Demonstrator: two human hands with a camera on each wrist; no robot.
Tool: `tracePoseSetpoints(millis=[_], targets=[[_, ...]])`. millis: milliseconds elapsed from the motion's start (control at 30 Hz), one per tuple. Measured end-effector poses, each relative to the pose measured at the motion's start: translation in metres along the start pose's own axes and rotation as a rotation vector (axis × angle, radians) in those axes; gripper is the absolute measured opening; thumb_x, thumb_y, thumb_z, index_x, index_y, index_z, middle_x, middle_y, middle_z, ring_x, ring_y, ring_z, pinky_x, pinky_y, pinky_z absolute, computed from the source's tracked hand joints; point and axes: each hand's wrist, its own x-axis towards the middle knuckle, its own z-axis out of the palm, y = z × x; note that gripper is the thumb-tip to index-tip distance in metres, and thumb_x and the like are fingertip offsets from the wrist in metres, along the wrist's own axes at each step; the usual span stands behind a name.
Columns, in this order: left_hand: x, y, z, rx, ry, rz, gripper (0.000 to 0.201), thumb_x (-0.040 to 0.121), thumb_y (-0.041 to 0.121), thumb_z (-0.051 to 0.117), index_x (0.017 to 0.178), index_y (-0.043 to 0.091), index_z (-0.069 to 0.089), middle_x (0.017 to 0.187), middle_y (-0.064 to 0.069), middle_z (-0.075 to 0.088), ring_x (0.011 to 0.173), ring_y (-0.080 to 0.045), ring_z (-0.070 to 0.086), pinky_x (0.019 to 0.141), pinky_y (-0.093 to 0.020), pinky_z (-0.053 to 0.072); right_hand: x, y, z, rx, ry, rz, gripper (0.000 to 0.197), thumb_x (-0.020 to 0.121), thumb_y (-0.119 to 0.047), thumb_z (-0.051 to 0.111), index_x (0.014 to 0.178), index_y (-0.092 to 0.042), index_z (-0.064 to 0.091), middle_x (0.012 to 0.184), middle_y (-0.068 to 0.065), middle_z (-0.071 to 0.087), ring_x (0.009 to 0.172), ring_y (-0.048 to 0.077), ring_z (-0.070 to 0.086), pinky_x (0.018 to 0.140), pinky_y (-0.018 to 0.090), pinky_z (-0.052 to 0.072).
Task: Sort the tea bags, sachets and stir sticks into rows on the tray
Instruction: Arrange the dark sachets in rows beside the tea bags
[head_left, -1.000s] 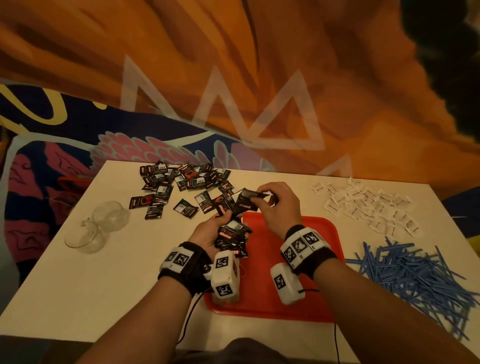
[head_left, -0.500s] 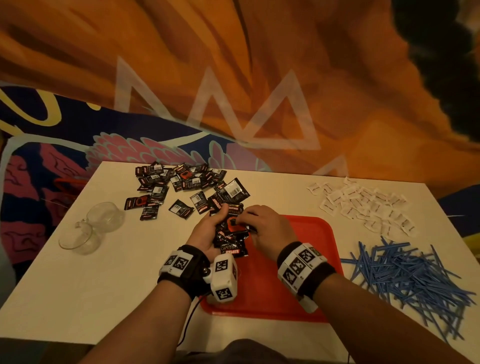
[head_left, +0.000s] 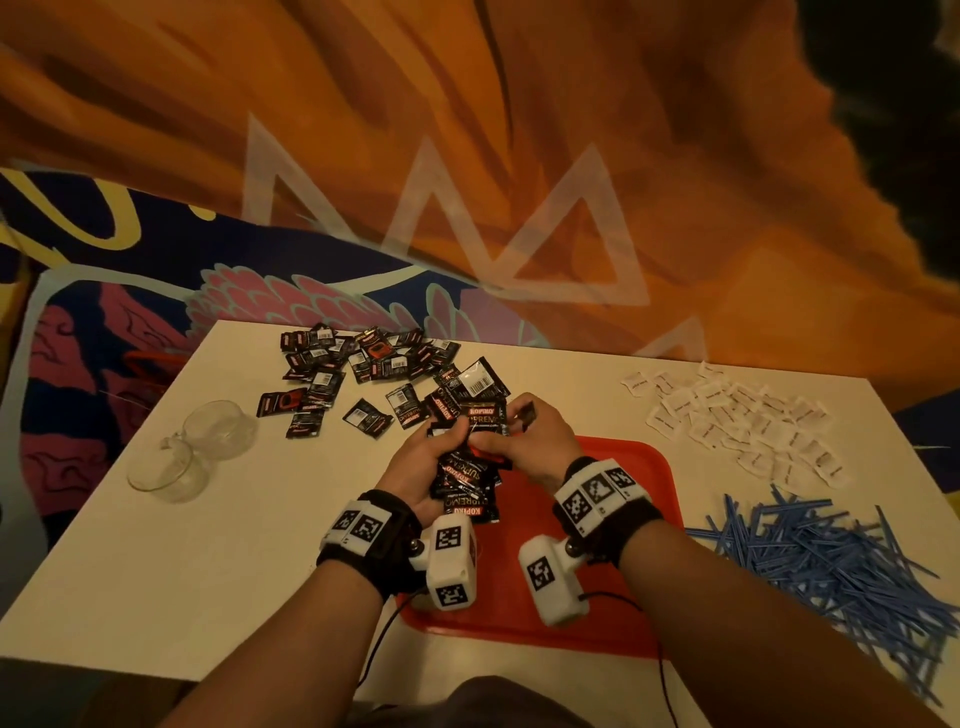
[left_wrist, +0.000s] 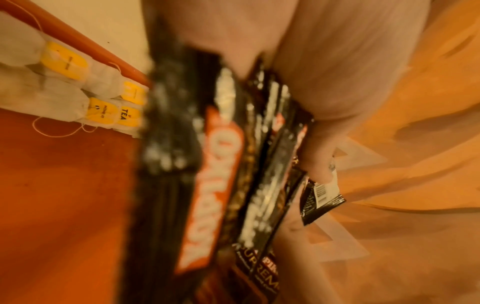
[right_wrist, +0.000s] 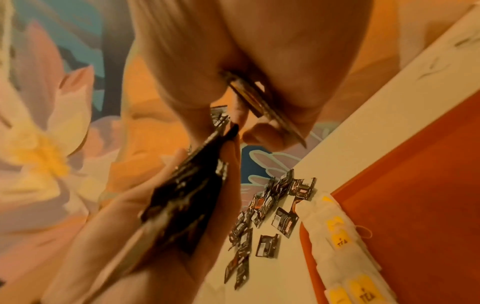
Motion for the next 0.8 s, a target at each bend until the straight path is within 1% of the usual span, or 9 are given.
tracePoseSetpoints(millis=[100, 167, 267, 333, 400, 500, 600, 700, 800], targets=[[-0.003, 0.000, -0.002, 0.026, -0.018, -0.002, 0.045, 0.092, 0.003, 0.058, 0.137, 0.000, 0.049, 0.126, -0.032, 0.058, 0.092, -0.038, 0.066, 0.073, -0.046, 0.061, 0.004, 0.001, 0.000, 0.136, -0.014, 0.045, 0.036, 0.068, -0.008, 0.087, 0.075, -0.016, 0.053, 0.069, -0.001, 0.063, 0.067, 0.016, 0.061, 0.065, 0.033, 0.054], [-0.003, 0.000, -0.003, 0.018, -0.016, -0.014, 0.036, 0.095, 0.000, 0.055, 0.131, 0.002, 0.054, 0.117, -0.029, 0.063, 0.086, -0.038, 0.067, 0.069, -0.046, 0.061, 0.003, 0.000, -0.002, 0.246, -0.034, 0.085, 0.030, 0.071, -0.003, 0.084, 0.078, -0.011, 0.056, 0.081, 0.011, 0.067, 0.074, 0.026, 0.067, 0.066, 0.036, 0.057], [-0.004, 0.003, -0.004, 0.000, 0.014, -0.025, 0.028, 0.095, -0.001, 0.054, 0.121, 0.004, 0.063, 0.109, -0.024, 0.068, 0.082, -0.037, 0.068, 0.071, -0.046, 0.060, 0.004, 0.000, -0.006, 0.348, -0.055, 0.100, 0.023, 0.077, -0.001, 0.077, 0.097, -0.003, 0.065, 0.098, 0.017, 0.073, 0.092, 0.036, 0.070, 0.081, 0.049, 0.057], [-0.003, 0.004, -0.007, 0.000, 0.026, -0.029, 0.027, 0.095, -0.002, 0.052, 0.118, 0.002, 0.066, 0.107, -0.025, 0.067, 0.079, -0.036, 0.067, 0.072, -0.043, 0.059, 0.005, -0.001, -0.009, 0.417, 0.003, 0.109, 0.028, 0.081, 0.005, 0.070, 0.107, 0.005, 0.059, 0.099, 0.019, 0.071, 0.092, 0.036, 0.069, 0.086, 0.054, 0.055], [-0.003, 0.005, -0.009, 0.001, 0.039, -0.029, 0.028, 0.095, -0.003, 0.051, 0.120, 0.000, 0.065, 0.101, -0.024, 0.068, 0.074, -0.035, 0.068, 0.068, -0.042, 0.060, 0.004, -0.004, -0.011, 0.492, 0.027, 0.109, 0.024, 0.086, 0.013, 0.059, 0.106, -0.001, 0.055, 0.099, 0.021, 0.068, 0.089, 0.035, 0.070, 0.086, 0.056, 0.055], [-0.005, 0.007, -0.009, -0.019, 0.038, -0.018, 0.026, 0.095, -0.004, 0.052, 0.116, 0.001, 0.066, 0.097, -0.022, 0.071, 0.071, -0.034, 0.069, 0.065, -0.042, 0.061, 0.003, -0.011, -0.012, 0.606, -0.009, 0.108, 0.030, 0.091, 0.017, 0.045, 0.105, -0.010, 0.049, 0.105, 0.025, 0.066, 0.097, 0.040, 0.069, 0.089, 0.057, 0.053], [-0.006, 0.009, -0.008, -0.017, 0.050, -0.020, 0.021, 0.094, -0.005, 0.053, 0.108, 0.003, 0.066, 0.088, -0.023, 0.072, 0.065, -0.035, 0.070, 0.061, -0.044, 0.061, 0.001, -0.017, -0.011, 0.590, -0.038, 0.088, 0.028, 0.091, 0.014, 0.049, 0.108, -0.007, 0.051, 0.102, 0.025, 0.067, 0.093, 0.038, 0.070, 0.088, 0.053, 0.055], [-0.006, 0.010, -0.007, -0.021, 0.046, -0.033, 0.020, 0.093, -0.006, 0.054, 0.108, 0.004, 0.063, 0.084, -0.023, 0.072, 0.062, -0.035, 0.070, 0.060, -0.045, 0.060, 0.001, -0.018, -0.009, 0.589, -0.050, 0.097, 0.032, 0.089, 0.015, 0.049, 0.115, -0.004, 0.053, 0.094, 0.021, 0.069, 0.081, 0.030, 0.071, 0.077, 0.043, 0.060], [-0.009, 0.012, -0.008, -0.025, 0.028, -0.043, 0.022, 0.094, -0.006, 0.053, 0.109, 0.005, 0.063, 0.084, -0.022, 0.073, 0.063, -0.034, 0.071, 0.060, -0.045, 0.060, 0.003, -0.018, -0.008, 0.595, -0.034, 0.117, 0.035, 0.088, 0.019, 0.042, 0.105, -0.010, 0.052, 0.095, 0.021, 0.068, 0.080, 0.031, 0.071, 0.076, 0.044, 0.061]])
